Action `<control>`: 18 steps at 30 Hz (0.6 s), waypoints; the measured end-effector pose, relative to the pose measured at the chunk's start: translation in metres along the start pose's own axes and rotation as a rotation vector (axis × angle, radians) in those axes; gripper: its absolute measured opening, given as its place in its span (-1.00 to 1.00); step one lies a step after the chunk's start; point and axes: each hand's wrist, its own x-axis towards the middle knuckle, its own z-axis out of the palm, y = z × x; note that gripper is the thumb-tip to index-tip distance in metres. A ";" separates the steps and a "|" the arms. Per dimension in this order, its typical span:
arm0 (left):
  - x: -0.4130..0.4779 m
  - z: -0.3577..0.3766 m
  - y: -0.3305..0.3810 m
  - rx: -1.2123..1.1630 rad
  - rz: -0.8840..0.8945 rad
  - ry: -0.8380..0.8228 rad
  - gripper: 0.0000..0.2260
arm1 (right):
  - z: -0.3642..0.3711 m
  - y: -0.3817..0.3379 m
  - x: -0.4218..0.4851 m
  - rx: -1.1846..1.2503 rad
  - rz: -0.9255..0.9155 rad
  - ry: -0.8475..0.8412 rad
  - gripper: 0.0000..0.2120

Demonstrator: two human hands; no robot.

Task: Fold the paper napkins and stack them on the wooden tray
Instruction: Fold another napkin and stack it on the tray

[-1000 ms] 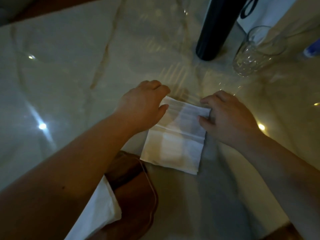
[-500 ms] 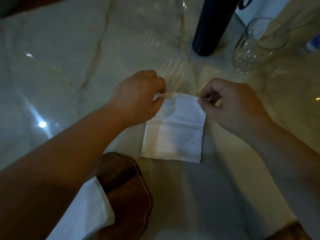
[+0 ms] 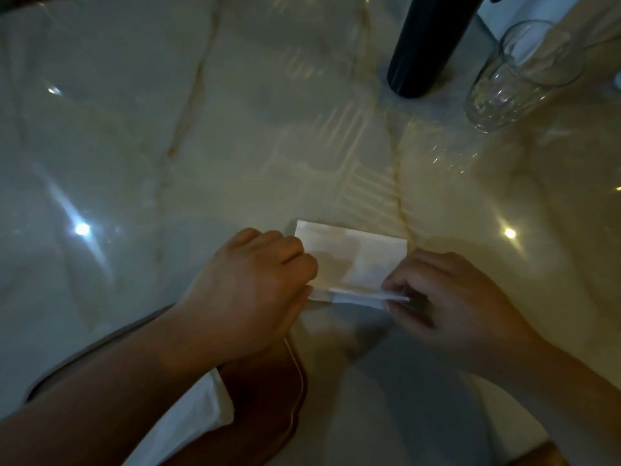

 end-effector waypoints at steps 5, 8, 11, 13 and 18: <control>0.000 -0.002 -0.003 -0.073 -0.026 0.016 -0.77 | -0.001 -0.003 0.008 -0.029 -0.041 -0.018 -0.85; 0.009 -0.001 -0.009 -0.112 -0.093 0.091 -0.76 | -0.008 -0.003 0.017 -0.016 0.037 0.068 -0.83; 0.024 0.001 -0.017 -0.128 -0.226 0.118 -0.72 | -0.011 0.006 0.026 -0.028 0.183 0.133 -0.86; 0.034 0.005 -0.021 -0.094 -0.301 0.086 -0.64 | -0.009 0.011 0.030 -0.060 0.259 0.122 -0.81; 0.045 0.016 -0.025 -0.066 -0.320 0.092 -0.70 | -0.002 0.010 0.034 -0.117 0.287 0.074 -0.89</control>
